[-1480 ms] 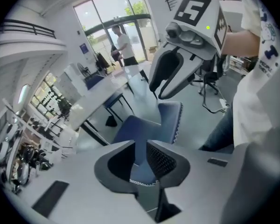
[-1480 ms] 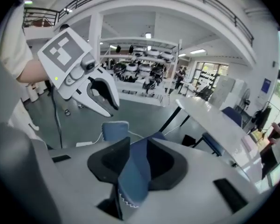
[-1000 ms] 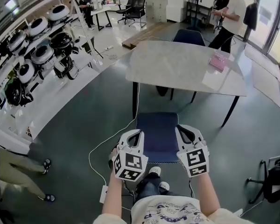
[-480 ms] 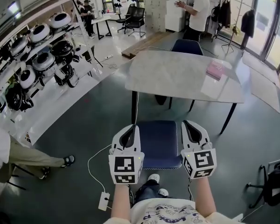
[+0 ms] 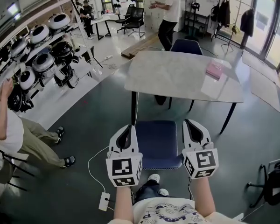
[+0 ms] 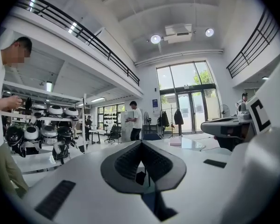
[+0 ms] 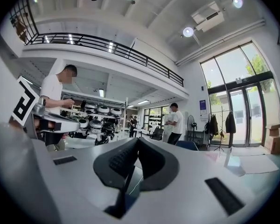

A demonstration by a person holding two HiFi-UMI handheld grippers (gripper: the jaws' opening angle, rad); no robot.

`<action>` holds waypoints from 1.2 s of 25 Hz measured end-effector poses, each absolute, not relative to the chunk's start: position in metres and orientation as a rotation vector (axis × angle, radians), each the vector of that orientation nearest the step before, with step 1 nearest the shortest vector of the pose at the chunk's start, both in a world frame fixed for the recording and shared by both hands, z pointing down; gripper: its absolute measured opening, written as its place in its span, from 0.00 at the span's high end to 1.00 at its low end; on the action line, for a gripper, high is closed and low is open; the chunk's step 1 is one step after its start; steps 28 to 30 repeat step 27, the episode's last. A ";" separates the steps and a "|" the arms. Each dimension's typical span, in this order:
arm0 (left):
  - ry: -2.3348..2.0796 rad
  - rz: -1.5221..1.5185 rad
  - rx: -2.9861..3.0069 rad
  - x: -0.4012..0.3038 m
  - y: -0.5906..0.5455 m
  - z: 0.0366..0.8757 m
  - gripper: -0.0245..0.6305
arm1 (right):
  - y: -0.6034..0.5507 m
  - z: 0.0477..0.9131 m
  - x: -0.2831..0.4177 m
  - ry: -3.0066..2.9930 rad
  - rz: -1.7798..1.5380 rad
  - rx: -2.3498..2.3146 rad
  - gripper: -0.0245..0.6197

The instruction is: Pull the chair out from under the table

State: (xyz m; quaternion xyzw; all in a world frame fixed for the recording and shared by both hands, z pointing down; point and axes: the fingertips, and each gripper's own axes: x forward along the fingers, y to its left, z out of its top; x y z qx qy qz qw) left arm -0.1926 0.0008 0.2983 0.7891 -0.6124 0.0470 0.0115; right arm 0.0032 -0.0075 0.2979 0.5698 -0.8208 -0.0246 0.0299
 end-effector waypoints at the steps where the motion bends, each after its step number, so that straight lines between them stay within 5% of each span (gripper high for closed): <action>1: -1.913 0.144 2.458 -0.193 0.000 0.299 0.94 | -0.008 0.298 0.003 -2.531 -0.078 1.758 0.95; 30: -1.895 0.202 2.446 -0.181 -0.010 0.316 0.94 | -0.019 0.307 0.016 -2.521 -0.050 1.775 0.95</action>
